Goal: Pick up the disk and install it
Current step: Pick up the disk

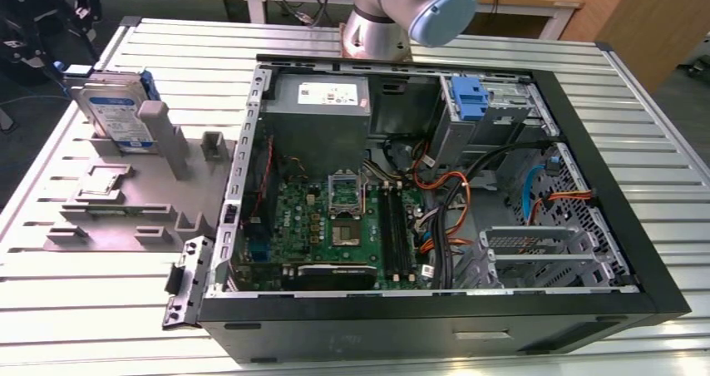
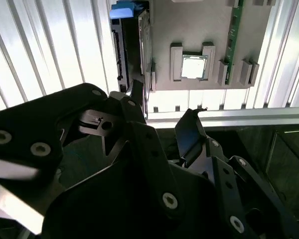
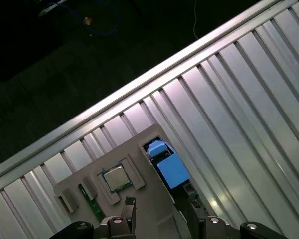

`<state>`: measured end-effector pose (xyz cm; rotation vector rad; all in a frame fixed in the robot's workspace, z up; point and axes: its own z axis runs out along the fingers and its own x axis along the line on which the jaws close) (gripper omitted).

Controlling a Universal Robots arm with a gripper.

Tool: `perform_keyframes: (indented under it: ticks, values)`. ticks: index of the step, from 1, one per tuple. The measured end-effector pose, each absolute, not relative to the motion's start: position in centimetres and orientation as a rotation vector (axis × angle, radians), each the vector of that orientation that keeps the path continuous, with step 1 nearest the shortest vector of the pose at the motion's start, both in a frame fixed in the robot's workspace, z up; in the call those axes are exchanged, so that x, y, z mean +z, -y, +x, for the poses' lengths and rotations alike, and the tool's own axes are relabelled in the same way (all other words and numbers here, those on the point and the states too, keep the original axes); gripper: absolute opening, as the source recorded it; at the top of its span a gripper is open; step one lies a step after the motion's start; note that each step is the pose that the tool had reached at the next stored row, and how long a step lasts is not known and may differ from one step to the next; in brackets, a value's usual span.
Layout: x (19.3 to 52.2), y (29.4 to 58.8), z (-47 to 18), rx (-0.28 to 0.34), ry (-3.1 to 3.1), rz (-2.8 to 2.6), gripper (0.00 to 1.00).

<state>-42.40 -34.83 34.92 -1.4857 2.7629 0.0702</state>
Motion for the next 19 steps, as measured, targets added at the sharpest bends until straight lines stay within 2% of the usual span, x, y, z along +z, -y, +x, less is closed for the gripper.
perform_keyframes:
  ticks: [13, 19]
  values:
    - [34.26, 34.41, -42.69, 0.061, -2.617, -1.723, 0.53]
    - [34.12, 34.31, -43.06, 0.001, -2.576, -1.708, 0.53]
